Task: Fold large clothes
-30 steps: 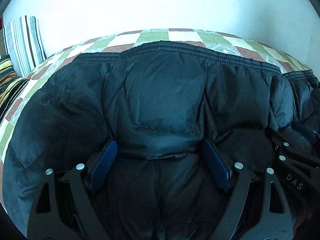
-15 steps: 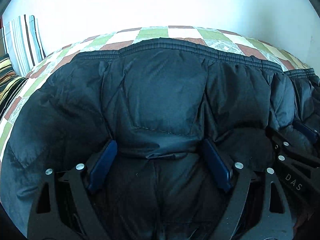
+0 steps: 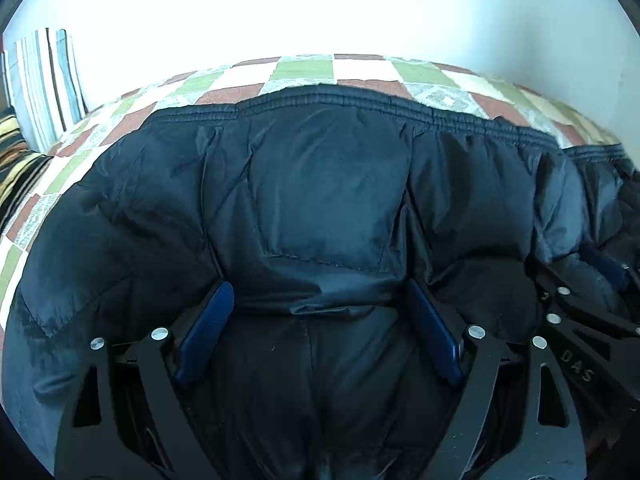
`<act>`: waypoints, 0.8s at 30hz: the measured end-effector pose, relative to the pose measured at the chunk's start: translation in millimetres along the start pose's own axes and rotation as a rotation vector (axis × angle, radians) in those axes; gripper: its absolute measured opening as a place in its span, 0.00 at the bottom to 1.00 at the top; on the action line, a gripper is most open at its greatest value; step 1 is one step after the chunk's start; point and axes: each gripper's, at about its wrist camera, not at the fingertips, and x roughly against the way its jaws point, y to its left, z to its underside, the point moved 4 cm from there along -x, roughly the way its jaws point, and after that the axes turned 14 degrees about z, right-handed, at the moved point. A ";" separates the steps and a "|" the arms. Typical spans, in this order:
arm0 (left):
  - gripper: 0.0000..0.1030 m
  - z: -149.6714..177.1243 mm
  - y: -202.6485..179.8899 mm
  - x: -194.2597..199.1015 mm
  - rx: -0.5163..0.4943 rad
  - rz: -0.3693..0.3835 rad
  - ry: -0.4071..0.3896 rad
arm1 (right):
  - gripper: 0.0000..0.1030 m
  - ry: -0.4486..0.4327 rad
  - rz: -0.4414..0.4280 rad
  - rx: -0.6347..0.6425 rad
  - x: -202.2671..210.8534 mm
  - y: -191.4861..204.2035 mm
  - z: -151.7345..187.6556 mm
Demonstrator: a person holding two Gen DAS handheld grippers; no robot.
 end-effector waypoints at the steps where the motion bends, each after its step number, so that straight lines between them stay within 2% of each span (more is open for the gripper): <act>1: 0.84 -0.8 1.6 3.5 0.004 0.017 0.005 | 0.74 -0.002 -0.002 -0.003 0.9 -0.6 -0.1; 6: 0.84 -1.7 20.0 41.7 0.046 0.099 0.024 | 0.74 -0.004 -0.007 -0.009 5.4 -3.3 -2.1; 10: 0.84 -4.4 59.5 89.0 0.094 0.093 -0.041 | 0.74 0.002 -0.028 -0.014 10.8 -6.9 -6.0; 14: 0.85 0.6 120.9 119.1 0.168 0.068 -0.048 | 0.74 0.003 -0.047 -0.017 32.8 -15.6 -10.5; 16: 0.85 5.9 147.0 123.8 0.197 0.052 -0.041 | 0.74 -0.019 -0.061 -0.031 50.3 -20.3 -10.3; 18: 0.85 12.8 171.1 121.0 0.240 0.088 -0.011 | 0.74 -0.049 -0.091 -0.034 69.5 -20.4 -9.8; 21: 0.85 17.5 190.5 112.0 0.285 0.126 0.012 | 0.74 -0.085 -0.139 -0.013 97.4 -7.5 -8.5; 24: 0.85 19.8 194.8 100.7 0.298 0.167 0.038 | 0.74 -0.076 -0.175 0.020 105.7 12.2 -8.6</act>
